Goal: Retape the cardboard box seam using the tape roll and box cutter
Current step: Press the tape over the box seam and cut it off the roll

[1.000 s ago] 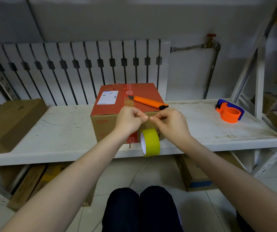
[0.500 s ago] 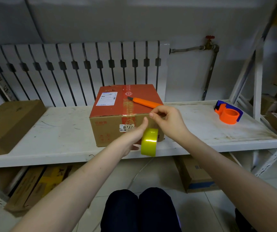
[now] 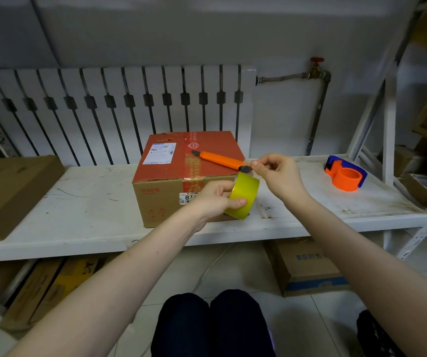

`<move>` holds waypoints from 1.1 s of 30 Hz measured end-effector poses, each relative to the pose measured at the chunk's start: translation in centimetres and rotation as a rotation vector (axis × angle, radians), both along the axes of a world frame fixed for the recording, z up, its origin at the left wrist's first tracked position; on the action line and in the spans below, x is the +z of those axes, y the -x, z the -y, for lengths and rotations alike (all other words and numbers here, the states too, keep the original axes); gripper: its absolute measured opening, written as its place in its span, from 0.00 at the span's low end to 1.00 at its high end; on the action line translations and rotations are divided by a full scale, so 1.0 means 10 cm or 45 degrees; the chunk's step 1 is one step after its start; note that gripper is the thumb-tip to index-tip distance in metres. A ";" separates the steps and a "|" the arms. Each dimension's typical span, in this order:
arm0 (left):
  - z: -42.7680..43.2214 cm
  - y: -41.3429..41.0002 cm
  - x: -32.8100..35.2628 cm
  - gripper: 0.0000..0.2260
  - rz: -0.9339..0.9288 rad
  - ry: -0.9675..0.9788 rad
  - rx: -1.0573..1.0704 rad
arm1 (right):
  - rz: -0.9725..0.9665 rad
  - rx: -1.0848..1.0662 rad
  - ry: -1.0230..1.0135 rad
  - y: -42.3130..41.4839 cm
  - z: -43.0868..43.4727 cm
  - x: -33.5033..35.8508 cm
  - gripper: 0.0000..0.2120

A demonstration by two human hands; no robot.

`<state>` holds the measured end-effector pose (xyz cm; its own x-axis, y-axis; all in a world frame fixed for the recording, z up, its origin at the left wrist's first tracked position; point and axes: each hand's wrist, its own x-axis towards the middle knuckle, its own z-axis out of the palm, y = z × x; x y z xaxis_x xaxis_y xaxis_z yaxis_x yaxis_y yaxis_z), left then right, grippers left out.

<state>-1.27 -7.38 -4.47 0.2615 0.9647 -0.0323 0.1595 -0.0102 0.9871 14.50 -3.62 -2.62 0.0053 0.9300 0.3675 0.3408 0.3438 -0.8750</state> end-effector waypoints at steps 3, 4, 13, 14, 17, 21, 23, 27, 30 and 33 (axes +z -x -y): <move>0.00 0.00 0.02 0.13 -0.042 -0.071 -0.053 | -0.040 0.012 0.079 -0.04 -0.01 -0.07 0.10; 0.00 0.00 0.02 0.13 -0.059 -0.085 -0.067 | -0.056 0.017 0.101 -0.05 -0.01 -0.08 0.08; -0.05 0.01 0.01 0.14 -0.130 -0.185 -0.104 | -0.308 0.090 0.385 -0.15 0.01 -0.10 0.05; -0.06 0.00 0.01 0.15 -0.129 -0.196 -0.101 | -0.339 0.087 0.422 -0.15 0.00 -0.11 0.05; -0.08 -0.01 0.00 0.15 -0.132 -0.224 -0.088 | -0.401 -0.065 0.437 -0.22 -0.02 -0.15 0.05; -0.12 -0.08 0.02 0.14 -0.180 -0.296 -0.070 | -0.344 -0.162 0.214 -0.29 0.00 -0.18 0.11; -0.15 -0.13 0.04 0.13 -0.213 -0.337 -0.051 | -0.256 -0.088 0.082 -0.28 0.04 -0.15 0.11; -0.20 -0.26 0.05 0.13 -0.294 -0.396 -0.032 | 0.025 -0.048 -0.092 -0.38 -0.01 -0.19 0.04; -0.23 -0.37 0.02 0.13 -0.340 -0.385 -0.044 | 0.039 -0.037 -0.091 -0.53 -0.07 -0.21 0.01; -0.27 -0.51 -0.05 0.11 -0.365 -0.353 -0.045 | 0.044 -0.018 -0.055 -0.65 -0.11 -0.25 0.03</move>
